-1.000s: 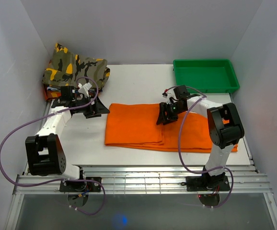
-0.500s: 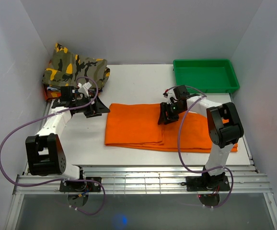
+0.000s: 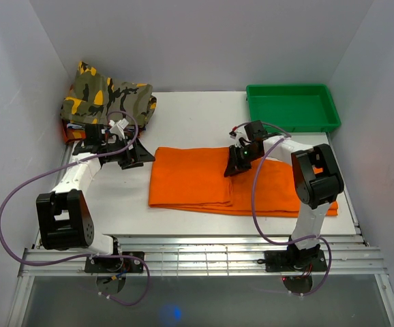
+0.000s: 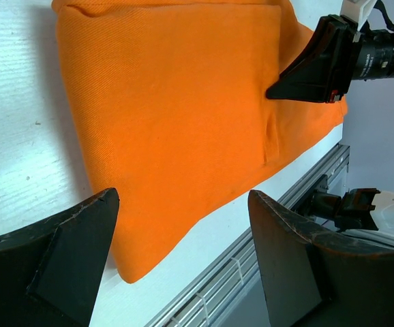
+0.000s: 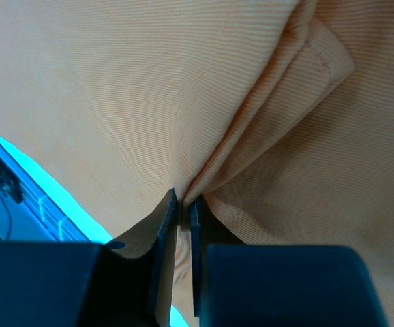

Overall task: Fold and stack the trousers
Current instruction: Fold the trousers

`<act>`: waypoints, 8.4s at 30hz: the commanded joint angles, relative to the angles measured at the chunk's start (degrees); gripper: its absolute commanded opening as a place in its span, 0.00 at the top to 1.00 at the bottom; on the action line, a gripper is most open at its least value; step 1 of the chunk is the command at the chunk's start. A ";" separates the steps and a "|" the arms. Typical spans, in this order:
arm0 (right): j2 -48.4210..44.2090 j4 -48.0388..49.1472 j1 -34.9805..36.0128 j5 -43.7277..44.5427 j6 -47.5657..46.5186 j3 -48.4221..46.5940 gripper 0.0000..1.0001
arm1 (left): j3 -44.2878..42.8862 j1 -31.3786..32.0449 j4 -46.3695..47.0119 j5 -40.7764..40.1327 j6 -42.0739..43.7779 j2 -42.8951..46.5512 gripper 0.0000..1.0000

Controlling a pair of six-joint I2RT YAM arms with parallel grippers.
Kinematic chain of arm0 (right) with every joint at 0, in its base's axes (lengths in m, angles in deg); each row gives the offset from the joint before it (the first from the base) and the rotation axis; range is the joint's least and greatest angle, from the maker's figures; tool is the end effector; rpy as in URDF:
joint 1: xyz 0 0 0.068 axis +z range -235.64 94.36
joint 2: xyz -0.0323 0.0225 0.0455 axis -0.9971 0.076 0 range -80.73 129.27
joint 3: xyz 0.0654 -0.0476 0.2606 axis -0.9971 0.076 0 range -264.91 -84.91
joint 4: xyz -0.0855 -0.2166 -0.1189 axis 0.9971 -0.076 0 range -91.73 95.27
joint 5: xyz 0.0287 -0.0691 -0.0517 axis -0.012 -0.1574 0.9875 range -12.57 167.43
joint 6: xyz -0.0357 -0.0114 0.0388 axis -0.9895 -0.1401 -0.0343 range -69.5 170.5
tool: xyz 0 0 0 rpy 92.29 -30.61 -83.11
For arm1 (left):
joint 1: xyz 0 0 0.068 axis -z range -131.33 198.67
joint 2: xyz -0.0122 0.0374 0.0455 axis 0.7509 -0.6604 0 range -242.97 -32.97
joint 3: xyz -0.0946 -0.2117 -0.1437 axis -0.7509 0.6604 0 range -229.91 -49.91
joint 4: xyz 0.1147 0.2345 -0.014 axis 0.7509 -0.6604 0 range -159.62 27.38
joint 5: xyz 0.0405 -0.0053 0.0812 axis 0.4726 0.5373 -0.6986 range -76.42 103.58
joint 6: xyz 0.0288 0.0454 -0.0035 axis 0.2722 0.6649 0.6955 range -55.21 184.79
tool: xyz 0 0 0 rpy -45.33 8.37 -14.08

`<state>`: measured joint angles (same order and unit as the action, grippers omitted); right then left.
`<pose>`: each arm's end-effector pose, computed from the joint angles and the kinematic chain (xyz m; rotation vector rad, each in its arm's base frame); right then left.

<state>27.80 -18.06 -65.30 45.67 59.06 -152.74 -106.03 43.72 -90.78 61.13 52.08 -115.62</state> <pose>0.3446 0.1477 0.1558 -0.4539 2.6713 0.9003 0.2900 -0.0013 0.2396 -0.0354 2.3960 -1.0943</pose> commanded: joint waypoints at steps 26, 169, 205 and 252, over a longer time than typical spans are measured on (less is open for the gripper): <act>-3.42 -4.00 -2.94 1.71 -2.93 4.38 0.92 | 5.48 1.34 13.90 11.59 -3.54 -1.46 0.50; -4.21 -15.00 -43.28 -9.10 -26.40 9.12 0.32 | -25.71 -11.84 -26.24 5.27 14.29 -3.30 1.00; 0.45 -2.95 -33.35 -14.02 -15.59 15.62 0.92 | -39.50 39.13 3.72 -11.42 -28.94 -22.28 1.00; -2.71 1.01 -29.83 -13.67 -11.81 18.35 0.92 | -56.47 55.93 7.50 -21.53 -43.19 -46.63 1.00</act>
<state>25.48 -17.84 -96.39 27.85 48.50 -135.69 -160.67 98.36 -87.09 37.85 11.02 -161.17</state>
